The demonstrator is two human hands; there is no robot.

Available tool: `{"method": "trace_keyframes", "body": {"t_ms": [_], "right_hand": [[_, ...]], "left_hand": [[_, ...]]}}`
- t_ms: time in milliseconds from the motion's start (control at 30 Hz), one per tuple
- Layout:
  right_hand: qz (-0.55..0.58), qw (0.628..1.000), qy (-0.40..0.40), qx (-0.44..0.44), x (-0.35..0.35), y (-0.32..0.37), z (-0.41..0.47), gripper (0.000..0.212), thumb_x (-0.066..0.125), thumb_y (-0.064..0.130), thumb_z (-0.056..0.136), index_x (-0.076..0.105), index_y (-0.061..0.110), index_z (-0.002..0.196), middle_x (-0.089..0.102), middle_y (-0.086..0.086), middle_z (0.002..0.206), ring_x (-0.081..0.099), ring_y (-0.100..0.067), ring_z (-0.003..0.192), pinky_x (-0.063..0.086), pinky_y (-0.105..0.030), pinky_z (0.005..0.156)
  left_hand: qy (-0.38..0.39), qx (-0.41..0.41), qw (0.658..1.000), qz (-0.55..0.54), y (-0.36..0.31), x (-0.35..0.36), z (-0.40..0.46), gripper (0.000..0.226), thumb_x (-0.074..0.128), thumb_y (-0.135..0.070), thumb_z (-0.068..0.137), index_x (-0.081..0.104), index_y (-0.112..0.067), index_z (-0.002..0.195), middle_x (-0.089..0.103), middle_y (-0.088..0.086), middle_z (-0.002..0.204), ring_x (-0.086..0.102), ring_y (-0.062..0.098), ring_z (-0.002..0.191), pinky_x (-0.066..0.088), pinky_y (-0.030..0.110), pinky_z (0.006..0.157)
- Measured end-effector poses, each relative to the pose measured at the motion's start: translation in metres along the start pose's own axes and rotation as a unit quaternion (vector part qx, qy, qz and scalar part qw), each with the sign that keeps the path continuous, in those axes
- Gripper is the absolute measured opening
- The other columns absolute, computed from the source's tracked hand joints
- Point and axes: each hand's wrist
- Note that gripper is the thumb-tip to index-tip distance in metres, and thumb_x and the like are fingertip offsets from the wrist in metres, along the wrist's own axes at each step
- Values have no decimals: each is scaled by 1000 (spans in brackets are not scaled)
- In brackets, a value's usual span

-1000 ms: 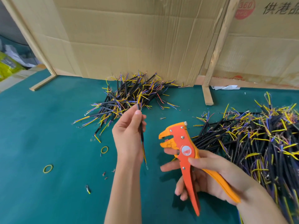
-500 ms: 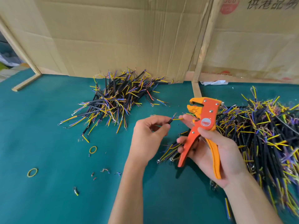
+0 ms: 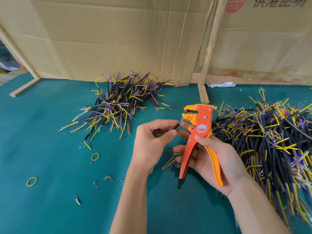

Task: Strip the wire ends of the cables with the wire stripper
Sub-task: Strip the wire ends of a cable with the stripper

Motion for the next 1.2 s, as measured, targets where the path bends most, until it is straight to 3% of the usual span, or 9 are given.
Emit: {"method": "trace_keyframes", "body": {"t_ms": [100, 200, 400, 533, 600, 900, 1033, 1133, 1200], "right_hand": [[10, 1000, -20, 7, -4, 1, -1, 48, 62, 18, 91, 61, 7, 138, 63, -28, 132, 70, -44, 101, 60, -52, 82], [4, 1000, -21, 14, -3, 1, -1, 53, 68, 20, 85, 62, 7, 136, 64, -29, 130, 70, -44, 98, 60, -52, 82], [-29, 998, -10, -47, -3, 3, -1, 48, 66, 23, 85, 67, 9, 132, 63, -11, 140, 69, -33, 85, 56, -42, 74], [-44, 998, 1, -41, -4, 3, -2, 46, 62, 19, 88, 66, 9, 132, 70, -18, 118, 69, -34, 85, 55, -43, 73], [-57, 998, -2, -31, -3, 3, -1, 47, 64, 21, 86, 67, 10, 133, 61, -26, 113, 68, -35, 85, 55, -44, 73], [-43, 999, -9, -17, -1, 3, -2, 50, 68, 21, 82, 68, 9, 131, 62, -24, 125, 69, -35, 86, 56, -44, 73], [-31, 999, 11, -10, 0, 3, -3, 50, 65, 19, 84, 66, 8, 133, 64, -21, 135, 69, -33, 86, 56, -43, 73], [-17, 1000, 26, -6, 0, 2, -4, 51, 63, 15, 84, 65, 6, 134, 63, -19, 138, 69, -33, 85, 56, -44, 74], [0, 999, 34, -4, 0, 1, -4, 53, 62, 14, 84, 63, 3, 135, 60, -16, 142, 69, -33, 84, 56, -44, 74]], "left_hand": [[-38, 1, 999, 30, 0, -1, 2, 40, 74, 5, 82, 79, -30, 100, 71, -8, 80, 60, 4, 75, 49, 18, 77], [-44, 11, 997, 63, 0, -2, 3, 50, 73, 6, 82, 75, -35, 111, 61, -8, 76, 56, 4, 69, 46, 17, 75], [-21, 13, 991, 134, -1, 0, 2, 50, 72, 2, 84, 74, -43, 106, 61, -10, 75, 58, 2, 72, 43, 13, 71], [-9, 3, 990, 144, 0, 1, 2, 45, 72, 1, 83, 75, -39, 104, 62, -12, 72, 60, 5, 71, 44, 13, 71], [-6, -3, 989, 146, 1, 2, 2, 42, 72, 1, 83, 77, -36, 103, 61, -15, 69, 59, 3, 69, 45, 13, 70], [-43, 3, 991, 124, 3, 2, 2, 29, 74, 2, 83, 77, -22, 98, 61, -4, 84, 58, 5, 71, 47, 16, 72], [-53, -8, 995, 86, 5, -1, 3, 26, 76, -2, 83, 76, -24, 96, 59, 2, 91, 53, 4, 59, 40, 13, 62], [-41, -26, 998, 42, 6, -3, 3, 26, 77, 0, 82, 77, -23, 93, 66, -2, 77, 55, 10, 67, 48, 23, 71], [-49, -28, 998, 17, 6, -4, 3, 27, 76, 4, 80, 78, -22, 90, 73, -4, 80, 62, 11, 74, 54, 25, 77]]}}
Point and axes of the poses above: each hand's wrist, its own z-axis towards the middle knuckle, its own x-axis out of the palm, y = z × x
